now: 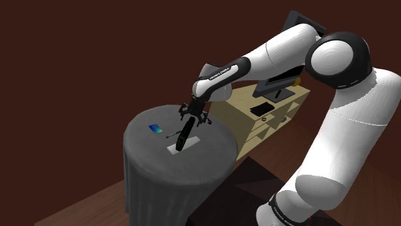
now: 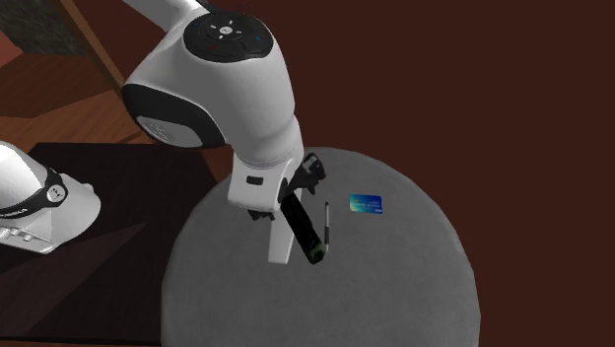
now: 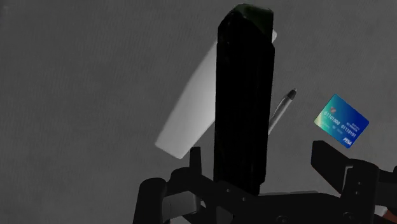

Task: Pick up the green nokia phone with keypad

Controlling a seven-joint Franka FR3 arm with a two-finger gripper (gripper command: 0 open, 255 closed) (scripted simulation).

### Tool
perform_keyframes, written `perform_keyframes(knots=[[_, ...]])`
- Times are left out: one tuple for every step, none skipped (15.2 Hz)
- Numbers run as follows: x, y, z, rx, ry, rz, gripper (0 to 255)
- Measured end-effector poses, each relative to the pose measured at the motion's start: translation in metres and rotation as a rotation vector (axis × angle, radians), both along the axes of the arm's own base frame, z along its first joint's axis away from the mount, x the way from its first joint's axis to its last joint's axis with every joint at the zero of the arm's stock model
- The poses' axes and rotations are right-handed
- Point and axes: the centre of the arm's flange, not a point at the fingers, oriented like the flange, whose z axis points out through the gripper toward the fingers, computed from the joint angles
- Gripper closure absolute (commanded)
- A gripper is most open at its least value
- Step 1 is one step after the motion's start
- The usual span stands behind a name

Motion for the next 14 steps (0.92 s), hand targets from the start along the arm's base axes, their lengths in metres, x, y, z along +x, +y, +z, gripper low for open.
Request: perform_keyframes(knots=[[0.001, -0.001, -0.008, 0.003, 0.001, -0.013, 0], [0.003, -0.001, -0.015, 0.004, 0.002, -0.019, 0], [0.003, -0.002, -0.02, 0.005, 0.002, -0.023, 0], [0.005, -0.001, -0.026, 0.005, 0.001, -0.024, 0], [0.004, -0.001, -0.031, 0.005, 0.002, -0.025, 0], [0.005, -0.001, -0.036, 0.006, 0.002, -0.026, 0], [0.005, 0.0, -0.043, 0.006, 0.002, -0.026, 0], [0.005, -0.001, -0.046, 0.006, 0.002, -0.026, 0], [0.004, -0.001, -0.048, 0.006, 0.002, -0.026, 255], [0.004, -0.001, -0.049, 0.006, 0.001, -0.026, 255], [0.004, -0.001, -0.049, 0.005, 0.001, -0.026, 255], [0.005, -0.001, -0.049, 0.005, 0.0, -0.026, 255], [0.005, -0.001, -0.049, 0.005, 0.0, -0.026, 255], [0.005, -0.002, -0.049, 0.005, 0.0, -0.026, 255]])
